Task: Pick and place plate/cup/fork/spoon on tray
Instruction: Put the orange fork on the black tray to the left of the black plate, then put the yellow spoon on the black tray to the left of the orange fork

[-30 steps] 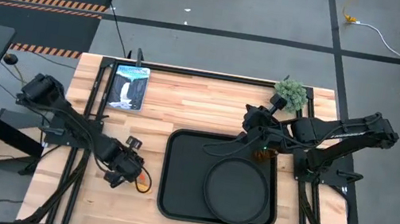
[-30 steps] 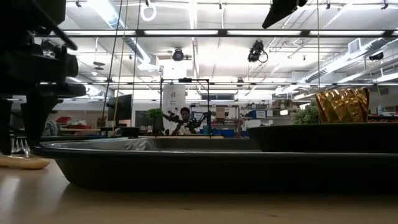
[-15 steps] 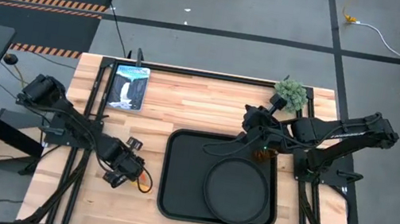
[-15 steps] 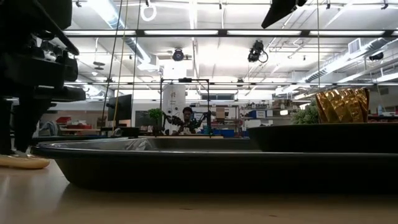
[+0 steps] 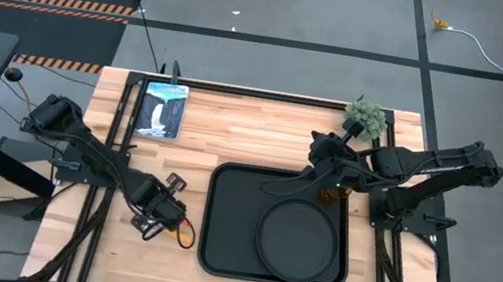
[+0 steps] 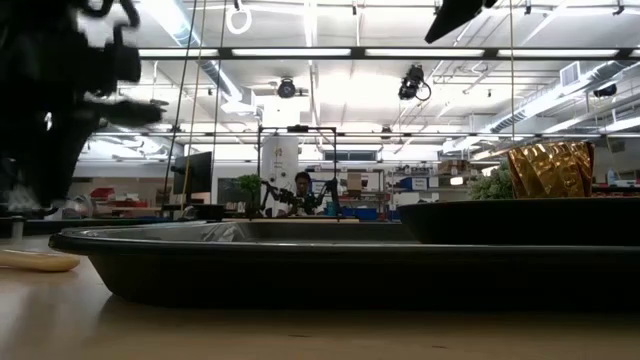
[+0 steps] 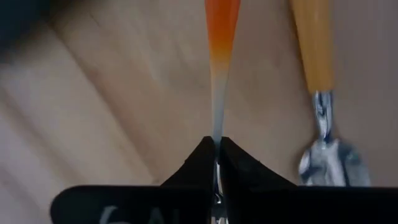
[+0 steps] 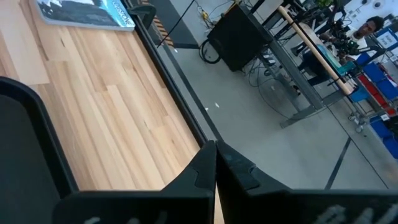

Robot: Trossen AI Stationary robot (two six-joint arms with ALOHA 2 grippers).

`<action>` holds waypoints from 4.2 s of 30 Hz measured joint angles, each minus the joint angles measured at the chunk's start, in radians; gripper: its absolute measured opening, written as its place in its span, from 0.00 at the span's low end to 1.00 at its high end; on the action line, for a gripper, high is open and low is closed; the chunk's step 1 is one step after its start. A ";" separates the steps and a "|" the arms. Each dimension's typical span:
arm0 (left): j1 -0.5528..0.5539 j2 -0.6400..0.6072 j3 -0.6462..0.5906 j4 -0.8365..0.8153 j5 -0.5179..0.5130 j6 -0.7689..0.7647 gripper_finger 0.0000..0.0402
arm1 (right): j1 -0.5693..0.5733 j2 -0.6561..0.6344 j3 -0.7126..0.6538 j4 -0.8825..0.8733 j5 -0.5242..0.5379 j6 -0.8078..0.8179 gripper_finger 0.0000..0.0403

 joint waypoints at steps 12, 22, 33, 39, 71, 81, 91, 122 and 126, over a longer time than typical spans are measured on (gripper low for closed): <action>0.098 0.139 0.283 0.091 -0.117 0.434 0.04 | 0.000 -0.019 0.000 0.005 0.001 0.005 0.03; 0.175 0.463 0.646 0.123 -0.083 0.828 0.04 | 0.000 -0.020 0.000 0.000 0.000 -0.010 0.03; 0.175 0.665 0.769 0.114 -0.088 1.080 0.04 | 0.000 -0.020 0.000 0.000 0.000 -0.010 0.03; 0.167 0.678 0.769 0.112 -0.077 1.110 0.04 | 0.000 -0.020 0.000 0.001 0.000 -0.009 0.03; 0.118 0.527 0.769 -0.217 -0.124 0.626 0.29 | 0.000 -0.021 0.000 0.003 -0.005 -0.002 0.03; 0.086 0.497 0.712 -0.512 0.153 0.027 0.23 | 0.000 -0.021 0.000 0.025 -0.007 -0.002 0.03; -0.012 0.485 0.464 -0.490 0.288 -0.110 0.18 | 0.000 -0.021 0.000 0.033 -0.009 -0.017 0.03; -0.069 0.485 0.400 -0.243 0.294 -0.405 0.50 | 0.000 -0.021 0.000 0.070 -0.009 -0.028 0.03; -0.071 0.485 0.400 -0.206 0.291 -0.400 0.46 | 0.000 -0.021 0.000 0.069 -0.009 -0.028 0.03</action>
